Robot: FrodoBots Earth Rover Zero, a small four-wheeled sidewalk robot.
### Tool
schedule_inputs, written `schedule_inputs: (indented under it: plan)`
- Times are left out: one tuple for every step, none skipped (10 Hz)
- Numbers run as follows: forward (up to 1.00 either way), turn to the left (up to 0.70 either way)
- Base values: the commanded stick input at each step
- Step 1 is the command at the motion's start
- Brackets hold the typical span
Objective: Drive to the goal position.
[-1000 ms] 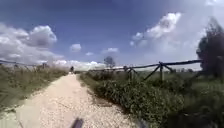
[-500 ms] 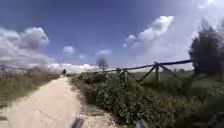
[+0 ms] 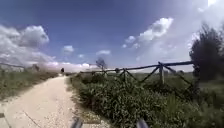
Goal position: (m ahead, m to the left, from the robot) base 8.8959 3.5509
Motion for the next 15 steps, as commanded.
schedule_inputs:
  plan:
    - [0.27,0.0]
    - [0.26,0.0]
    - [0.25,0.0]
    - [0.23,0.0]
    - [0.23,0.0]
    - [0.23,0.45]
    - [0.23,0.46]
    - [0.18,0.35]
    - [0.02,0.04]
    - [0.0,0.0]
    - [0.0,0.0]
    - [0.0,0.0]
    - [0.0,0.0]
    - [0.0,0.0]
    - [0.0,0.05]
